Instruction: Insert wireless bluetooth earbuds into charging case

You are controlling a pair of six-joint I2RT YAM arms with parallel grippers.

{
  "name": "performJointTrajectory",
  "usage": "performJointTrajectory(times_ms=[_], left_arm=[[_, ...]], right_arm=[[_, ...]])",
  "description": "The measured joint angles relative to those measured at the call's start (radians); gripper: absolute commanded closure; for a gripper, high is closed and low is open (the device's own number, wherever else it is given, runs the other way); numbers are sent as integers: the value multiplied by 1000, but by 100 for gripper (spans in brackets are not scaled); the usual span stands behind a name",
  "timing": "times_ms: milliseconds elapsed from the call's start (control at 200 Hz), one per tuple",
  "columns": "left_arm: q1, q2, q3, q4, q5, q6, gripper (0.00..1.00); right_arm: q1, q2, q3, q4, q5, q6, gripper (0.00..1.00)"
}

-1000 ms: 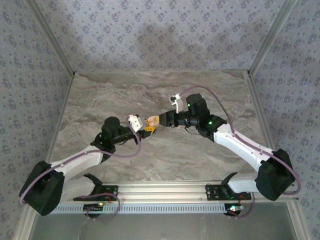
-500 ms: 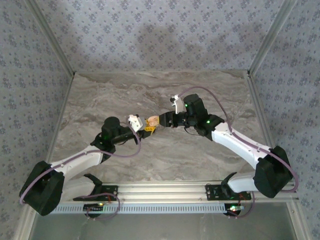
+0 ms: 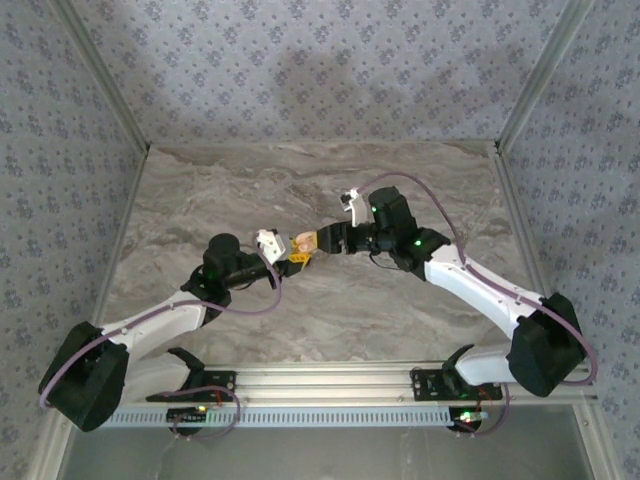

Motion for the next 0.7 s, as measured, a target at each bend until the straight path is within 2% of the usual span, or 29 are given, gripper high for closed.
performJointTrajectory(times_ms=[225, 700], left_arm=[[0, 0, 0, 0, 0, 0, 98], [0, 0, 0, 0, 0, 0, 98]], right_arm=[[-35, -3, 0, 55, -45, 14, 48], [-34, 41, -5, 102, -133, 44, 57]])
